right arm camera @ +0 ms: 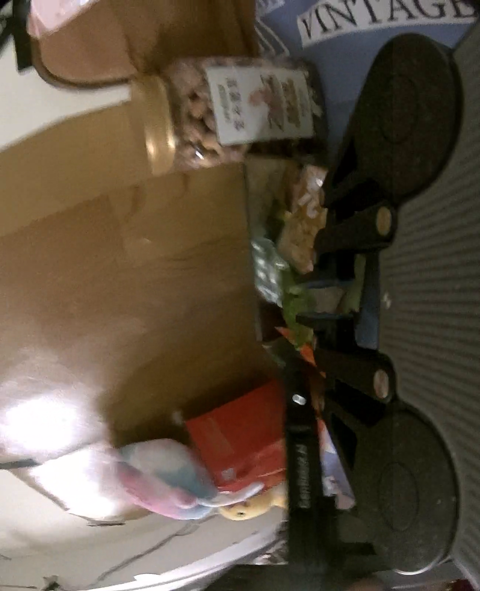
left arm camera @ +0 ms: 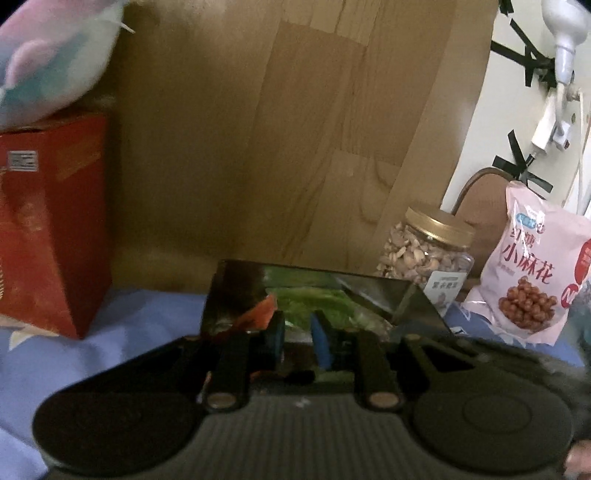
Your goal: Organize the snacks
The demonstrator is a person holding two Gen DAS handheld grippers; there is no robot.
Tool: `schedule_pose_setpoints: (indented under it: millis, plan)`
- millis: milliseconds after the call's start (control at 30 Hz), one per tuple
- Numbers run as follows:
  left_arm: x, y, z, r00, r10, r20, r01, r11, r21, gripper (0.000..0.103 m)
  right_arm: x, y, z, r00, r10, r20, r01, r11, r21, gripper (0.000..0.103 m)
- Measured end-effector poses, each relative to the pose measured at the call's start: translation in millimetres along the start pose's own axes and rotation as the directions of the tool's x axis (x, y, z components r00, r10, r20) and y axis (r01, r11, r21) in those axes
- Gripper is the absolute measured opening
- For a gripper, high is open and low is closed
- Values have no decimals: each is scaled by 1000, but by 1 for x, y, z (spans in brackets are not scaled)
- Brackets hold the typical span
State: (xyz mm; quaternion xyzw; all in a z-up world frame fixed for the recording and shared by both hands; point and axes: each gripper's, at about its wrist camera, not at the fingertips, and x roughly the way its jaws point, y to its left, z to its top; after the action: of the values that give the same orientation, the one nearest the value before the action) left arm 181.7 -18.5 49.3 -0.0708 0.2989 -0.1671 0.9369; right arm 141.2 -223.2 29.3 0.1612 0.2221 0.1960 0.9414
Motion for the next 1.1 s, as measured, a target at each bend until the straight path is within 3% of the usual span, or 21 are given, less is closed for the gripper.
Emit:
schedule_pose_setpoints:
  millis: [133, 300, 533, 933, 1033, 1100]
  plan:
    - [-22, -9, -9, 998, 58, 28, -59, 998, 30, 21, -28, -8, -6, 999, -14, 48, 10, 997, 80, 22]
    - [-46, -24, -32, 994, 99, 35, -101, 992, 69, 27, -61, -8, -34, 997, -67, 49, 58, 984, 170, 22]
    - [-77, -44, -72, 986, 167, 23, -168, 979, 115, 38, -93, 17, -79, 989, -147, -4, 146, 980, 136, 22]
    - [-122, -57, -117, 973, 229, 5, -228, 966, 124, 54, -128, 45, -118, 989, -128, -75, 138, 981, 134, 22]
    - [-132, -61, -125, 969, 248, 13, -248, 959, 134, 62, -138, 51, -121, 990, -128, -66, 136, 982, 130, 23]
    - [-138, -66, -130, 965, 260, 25, -261, 954, 145, 78, -145, 53, -123, 989, -133, -59, 140, 982, 129, 25]
